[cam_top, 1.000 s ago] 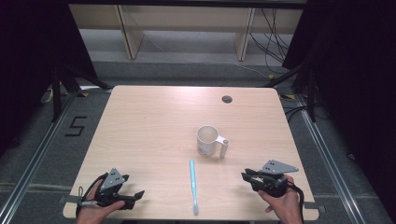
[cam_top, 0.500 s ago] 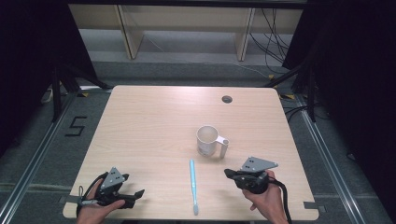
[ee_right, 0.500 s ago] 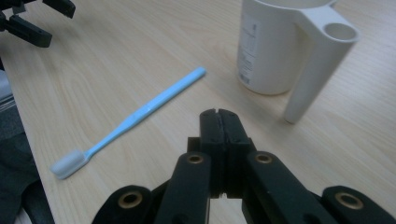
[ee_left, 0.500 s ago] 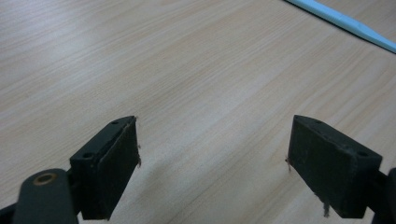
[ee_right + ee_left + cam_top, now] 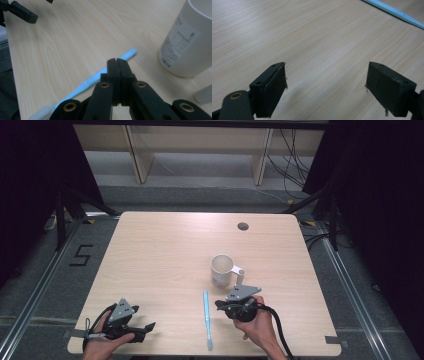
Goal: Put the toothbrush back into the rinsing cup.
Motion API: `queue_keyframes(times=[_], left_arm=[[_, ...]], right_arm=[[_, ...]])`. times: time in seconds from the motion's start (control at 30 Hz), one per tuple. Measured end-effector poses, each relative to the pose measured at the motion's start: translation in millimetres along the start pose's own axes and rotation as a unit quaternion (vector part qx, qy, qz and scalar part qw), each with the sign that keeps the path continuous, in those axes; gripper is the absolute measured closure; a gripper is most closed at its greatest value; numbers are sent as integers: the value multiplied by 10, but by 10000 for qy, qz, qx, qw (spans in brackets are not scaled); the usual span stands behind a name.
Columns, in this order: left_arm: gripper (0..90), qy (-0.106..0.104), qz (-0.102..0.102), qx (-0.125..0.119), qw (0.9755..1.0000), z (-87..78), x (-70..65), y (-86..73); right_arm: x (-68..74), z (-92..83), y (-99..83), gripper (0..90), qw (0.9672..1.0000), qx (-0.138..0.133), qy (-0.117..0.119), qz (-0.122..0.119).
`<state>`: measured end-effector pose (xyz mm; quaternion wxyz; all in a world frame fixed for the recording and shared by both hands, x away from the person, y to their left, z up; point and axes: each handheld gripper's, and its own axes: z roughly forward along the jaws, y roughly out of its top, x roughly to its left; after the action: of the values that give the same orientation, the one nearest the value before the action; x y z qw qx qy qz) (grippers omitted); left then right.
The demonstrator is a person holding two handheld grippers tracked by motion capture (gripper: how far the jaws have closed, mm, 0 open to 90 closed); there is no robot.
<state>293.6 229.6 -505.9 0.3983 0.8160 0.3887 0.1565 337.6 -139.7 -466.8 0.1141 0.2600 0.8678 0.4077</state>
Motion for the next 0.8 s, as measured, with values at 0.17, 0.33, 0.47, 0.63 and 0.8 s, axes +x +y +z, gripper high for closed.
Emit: queue_keyframes(times=[0.17, 0.33, 0.47, 0.63, 0.8], left_arm=[[158, -34, -7, 20, 10000, 12, -4, 6], [158, -27, 7, 40, 10000, 18, 0, 2], [159, -21, 13, 26, 10000, 18, 0, -1], [159, -19, 48, 94, 9999, 11, 9, 4], [159, 8, 62, 107, 9999, 23, 15, -4]], right_arm=[[-11, 226, 53, 900, 9997, 201, 81, -61], [-27, 376, 82, 900, 9993, 352, 113, -105], [-18, 457, 99, 900, 9993, 340, 103, -94], [-18, 513, 125, 900, 9993, 353, 93, -79], [-36, 547, 149, 900, 9987, 451, 144, -176]])
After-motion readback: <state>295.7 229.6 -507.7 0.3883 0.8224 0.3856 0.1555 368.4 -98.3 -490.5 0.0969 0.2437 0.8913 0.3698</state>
